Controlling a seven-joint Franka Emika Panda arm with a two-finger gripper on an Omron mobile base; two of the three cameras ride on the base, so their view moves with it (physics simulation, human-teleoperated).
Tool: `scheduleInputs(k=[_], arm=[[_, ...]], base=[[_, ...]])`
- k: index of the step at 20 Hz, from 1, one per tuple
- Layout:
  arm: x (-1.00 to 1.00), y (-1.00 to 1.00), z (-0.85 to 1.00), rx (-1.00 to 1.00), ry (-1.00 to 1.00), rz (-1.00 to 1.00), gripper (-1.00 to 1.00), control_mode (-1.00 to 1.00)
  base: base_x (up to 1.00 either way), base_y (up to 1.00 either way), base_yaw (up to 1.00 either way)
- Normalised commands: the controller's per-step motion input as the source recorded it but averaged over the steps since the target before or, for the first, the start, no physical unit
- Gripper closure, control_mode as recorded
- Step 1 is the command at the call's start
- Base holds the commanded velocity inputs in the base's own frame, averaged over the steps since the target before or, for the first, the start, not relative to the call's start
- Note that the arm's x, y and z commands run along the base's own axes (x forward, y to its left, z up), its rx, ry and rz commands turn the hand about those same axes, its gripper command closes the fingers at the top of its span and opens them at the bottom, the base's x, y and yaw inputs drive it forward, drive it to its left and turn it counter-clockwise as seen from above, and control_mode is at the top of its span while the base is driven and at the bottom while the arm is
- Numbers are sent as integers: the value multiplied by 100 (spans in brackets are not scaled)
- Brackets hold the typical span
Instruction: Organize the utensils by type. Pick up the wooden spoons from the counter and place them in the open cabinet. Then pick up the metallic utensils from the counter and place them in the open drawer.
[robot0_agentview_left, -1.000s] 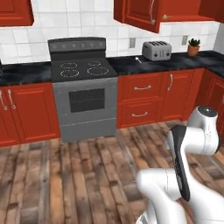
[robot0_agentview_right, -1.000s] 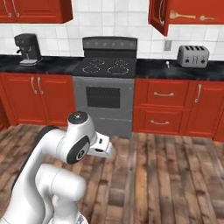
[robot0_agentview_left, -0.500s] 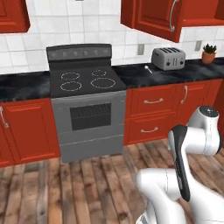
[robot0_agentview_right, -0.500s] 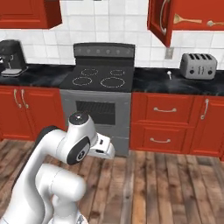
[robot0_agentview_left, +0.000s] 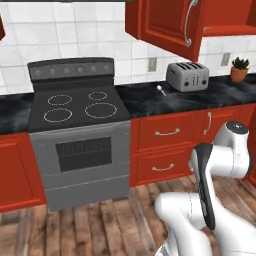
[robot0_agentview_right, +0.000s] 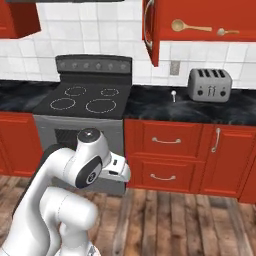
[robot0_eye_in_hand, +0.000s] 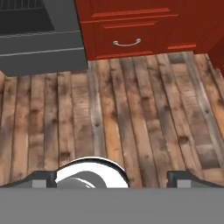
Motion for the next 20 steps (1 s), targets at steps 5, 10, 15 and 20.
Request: scheduleInputs(k=[5,10,15,20], arm=[[0,0,0,0,0,0,-100,100],[0,0,0,0,0,0,-100,100],[0,0,0,0,0,0,-100,100],[0,0,0,0,0,0,-100,100]], base=[[55,-83,0],[58,-83,0],[86,-66,4],[100,-18,18]])
